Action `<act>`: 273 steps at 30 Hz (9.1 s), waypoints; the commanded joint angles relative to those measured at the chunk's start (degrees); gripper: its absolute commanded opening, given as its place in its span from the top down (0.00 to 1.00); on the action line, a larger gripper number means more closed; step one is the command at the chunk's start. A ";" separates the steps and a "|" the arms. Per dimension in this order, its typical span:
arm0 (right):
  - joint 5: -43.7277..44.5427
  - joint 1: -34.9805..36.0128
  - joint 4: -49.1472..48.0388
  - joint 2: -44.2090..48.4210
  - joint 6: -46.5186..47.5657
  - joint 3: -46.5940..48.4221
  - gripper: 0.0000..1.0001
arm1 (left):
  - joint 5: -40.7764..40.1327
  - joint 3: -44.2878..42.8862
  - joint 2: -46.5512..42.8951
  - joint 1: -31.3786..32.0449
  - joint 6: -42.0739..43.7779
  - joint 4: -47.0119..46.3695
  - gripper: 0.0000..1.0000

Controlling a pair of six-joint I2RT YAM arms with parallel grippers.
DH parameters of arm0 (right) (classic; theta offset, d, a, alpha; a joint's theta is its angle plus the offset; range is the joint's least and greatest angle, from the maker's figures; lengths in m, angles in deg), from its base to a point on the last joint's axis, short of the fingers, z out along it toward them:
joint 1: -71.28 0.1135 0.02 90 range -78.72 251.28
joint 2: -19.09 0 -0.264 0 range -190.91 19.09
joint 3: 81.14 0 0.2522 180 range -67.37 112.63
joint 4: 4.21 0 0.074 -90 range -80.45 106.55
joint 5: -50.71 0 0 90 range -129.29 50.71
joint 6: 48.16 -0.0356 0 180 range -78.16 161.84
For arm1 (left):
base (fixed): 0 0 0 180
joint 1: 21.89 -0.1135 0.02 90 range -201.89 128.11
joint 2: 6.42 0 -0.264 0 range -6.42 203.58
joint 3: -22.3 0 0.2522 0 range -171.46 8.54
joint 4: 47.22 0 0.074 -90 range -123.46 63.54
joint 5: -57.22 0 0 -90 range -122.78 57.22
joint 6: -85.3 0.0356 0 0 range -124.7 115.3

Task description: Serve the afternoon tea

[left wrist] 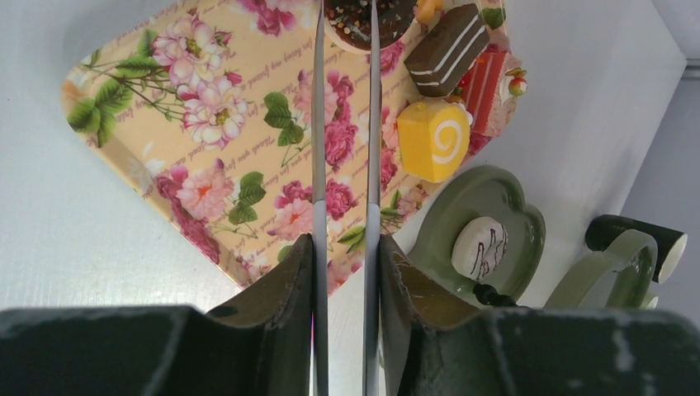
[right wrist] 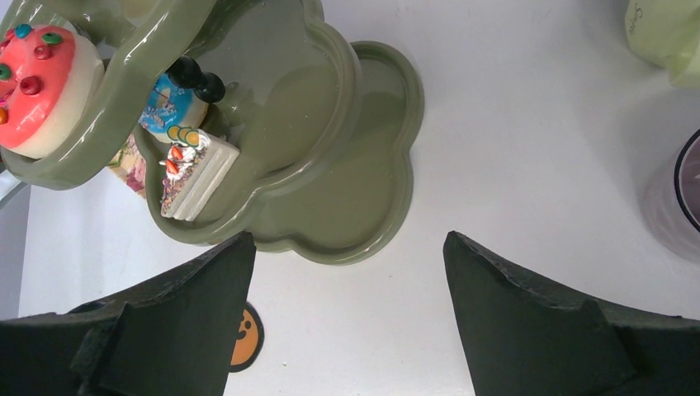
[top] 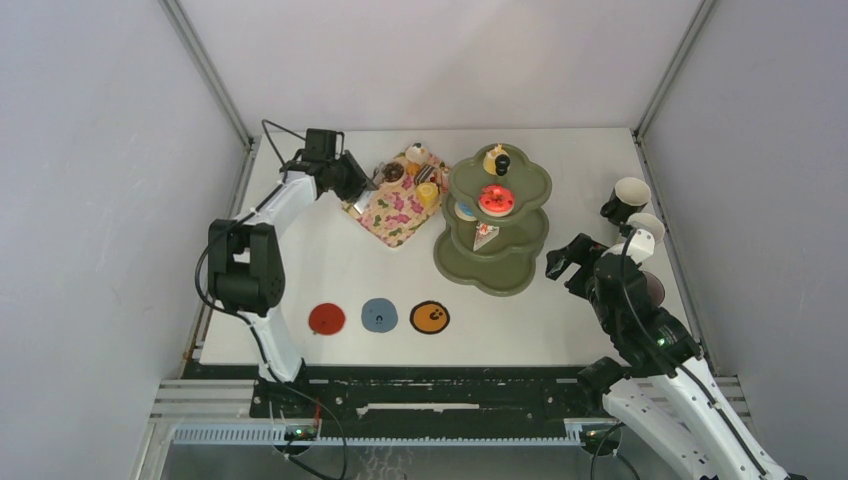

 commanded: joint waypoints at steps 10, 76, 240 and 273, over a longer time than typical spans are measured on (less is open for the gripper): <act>0.12 0.54 -1.65 -0.12 -1.11 1.81 0.08 | 2.79 2.14 -15.55 -0.17 3.67 2.82 1.00; 1.96 2.89 -1.03 1.79 -2.16 1.42 0.08 | -8.87 -30.64 -23.45 28.21 24.59 28.69 0.54; 16.21 3.79 4.35 15.26 0.61 4.18 0.08 | -13.66 -38.49 -10.92 46.22 3.33 29.97 1.00; 14.60 3.79 4.53 13.72 1.03 3.80 0.08 | -15.37 -35.30 -13.75 45.48 3.55 30.18 0.65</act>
